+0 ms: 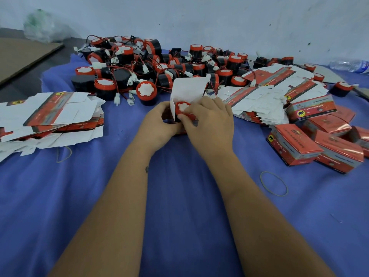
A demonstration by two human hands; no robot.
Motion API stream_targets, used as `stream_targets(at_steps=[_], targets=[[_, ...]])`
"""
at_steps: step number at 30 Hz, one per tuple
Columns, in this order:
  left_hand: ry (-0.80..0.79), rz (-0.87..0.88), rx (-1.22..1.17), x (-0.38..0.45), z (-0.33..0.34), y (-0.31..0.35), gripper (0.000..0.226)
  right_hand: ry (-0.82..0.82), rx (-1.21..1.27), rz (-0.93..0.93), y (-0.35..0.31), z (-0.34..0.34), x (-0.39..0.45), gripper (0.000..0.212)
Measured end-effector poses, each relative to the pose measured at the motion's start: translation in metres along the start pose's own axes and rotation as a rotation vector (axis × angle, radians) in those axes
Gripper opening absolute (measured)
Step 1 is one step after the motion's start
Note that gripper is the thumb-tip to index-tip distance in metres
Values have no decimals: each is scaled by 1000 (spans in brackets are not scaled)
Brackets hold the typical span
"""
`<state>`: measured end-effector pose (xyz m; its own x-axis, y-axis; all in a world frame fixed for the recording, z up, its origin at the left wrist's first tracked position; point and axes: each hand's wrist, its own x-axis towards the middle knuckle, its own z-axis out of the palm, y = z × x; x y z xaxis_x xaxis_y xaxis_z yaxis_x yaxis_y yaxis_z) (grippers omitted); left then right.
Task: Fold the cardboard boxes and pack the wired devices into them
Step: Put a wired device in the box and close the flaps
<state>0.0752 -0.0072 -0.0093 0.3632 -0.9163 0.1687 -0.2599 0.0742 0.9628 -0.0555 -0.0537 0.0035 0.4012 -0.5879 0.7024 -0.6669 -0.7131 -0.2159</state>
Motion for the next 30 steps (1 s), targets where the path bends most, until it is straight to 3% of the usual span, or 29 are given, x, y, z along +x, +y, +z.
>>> stream_targets(at_steps=[7,11,13,14,16,19,21,22,25,28,30], targets=[[18,-12,-11,-1,7,4,37,-103,248,94,0,1,-4,39],[100,-48,-172,-2,10,8,49,-277,904,331,1,-12,-1,35],[157,-45,-105,-2,10,7,39,-344,1143,419,2,-16,2,35],[175,-36,-48,-2,10,6,34,-327,1201,455,1,-17,3,37],[170,-23,51,0,12,2,34,-134,1262,605,1,-17,5,30],[118,-65,91,2,13,3,39,147,1150,866,8,-14,7,26],[100,-109,82,0,12,4,39,131,1160,982,18,-13,10,9],[86,-126,72,-2,12,4,37,79,1245,1022,23,-12,12,11],[56,-136,49,-6,12,5,33,-32,1499,1027,35,-12,17,44],[64,-113,87,-5,13,5,36,49,1466,881,32,-14,17,18],[80,-95,115,-4,14,4,35,152,1246,742,26,-17,17,17]])
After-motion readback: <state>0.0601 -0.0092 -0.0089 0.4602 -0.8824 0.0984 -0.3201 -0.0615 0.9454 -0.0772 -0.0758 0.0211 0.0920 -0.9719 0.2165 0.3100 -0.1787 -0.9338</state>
